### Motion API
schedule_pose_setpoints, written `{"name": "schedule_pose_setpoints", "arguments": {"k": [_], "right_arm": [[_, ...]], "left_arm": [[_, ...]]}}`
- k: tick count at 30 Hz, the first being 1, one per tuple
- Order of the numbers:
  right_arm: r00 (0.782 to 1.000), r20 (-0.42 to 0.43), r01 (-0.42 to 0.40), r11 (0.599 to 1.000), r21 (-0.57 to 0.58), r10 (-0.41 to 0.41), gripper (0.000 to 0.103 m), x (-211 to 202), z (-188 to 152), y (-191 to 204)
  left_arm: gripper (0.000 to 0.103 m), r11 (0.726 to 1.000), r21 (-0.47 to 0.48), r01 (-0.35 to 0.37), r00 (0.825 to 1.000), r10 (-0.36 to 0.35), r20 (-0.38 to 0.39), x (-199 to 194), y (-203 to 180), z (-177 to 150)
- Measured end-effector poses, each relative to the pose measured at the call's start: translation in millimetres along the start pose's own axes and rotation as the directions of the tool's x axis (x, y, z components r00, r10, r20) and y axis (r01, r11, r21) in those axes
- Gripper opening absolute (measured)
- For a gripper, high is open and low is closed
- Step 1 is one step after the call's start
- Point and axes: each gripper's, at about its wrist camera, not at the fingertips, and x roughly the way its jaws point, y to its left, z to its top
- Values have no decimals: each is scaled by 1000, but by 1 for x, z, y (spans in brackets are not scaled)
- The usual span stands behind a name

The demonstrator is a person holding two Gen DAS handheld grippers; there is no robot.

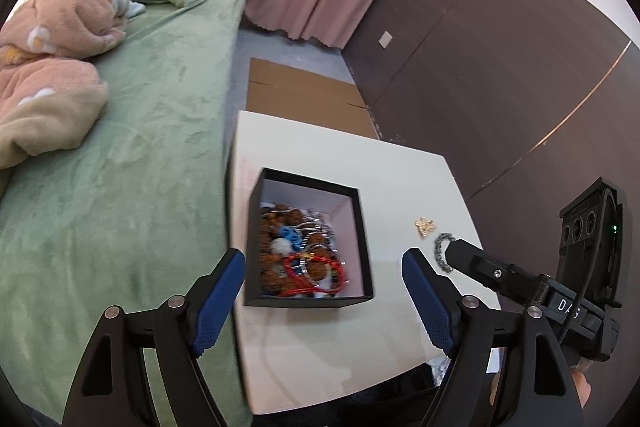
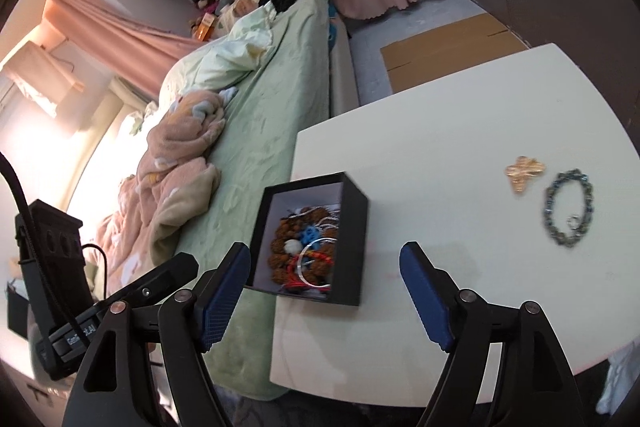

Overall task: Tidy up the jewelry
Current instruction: 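Withdraw both open tools from the box toward the brooch and grey bracelet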

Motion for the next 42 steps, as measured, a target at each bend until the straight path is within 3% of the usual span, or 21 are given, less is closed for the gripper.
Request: {"name": "schedule_pose_setpoints", "arguments": {"k": [13,19,31,42], "right_arm": [[994,67,73,991,112,-81,77,-43,10,-67],[989,68,117,976,187,-131,77,-58,12,-114],[984,61,140,935,325,-169,72,-81,11,-185],[989,23,124,918,377,-143,63,-75,11,-209]], "left_arm": [[81,994,112,-4,999,8,-38,34,-54,3],[81,984,173,30,996,-15,-87,60,-84,3],[66,964,258,71,988,-33,-148,117,-134,3],[60,932,361,35,982,34,-184,176,-167,4]]}}
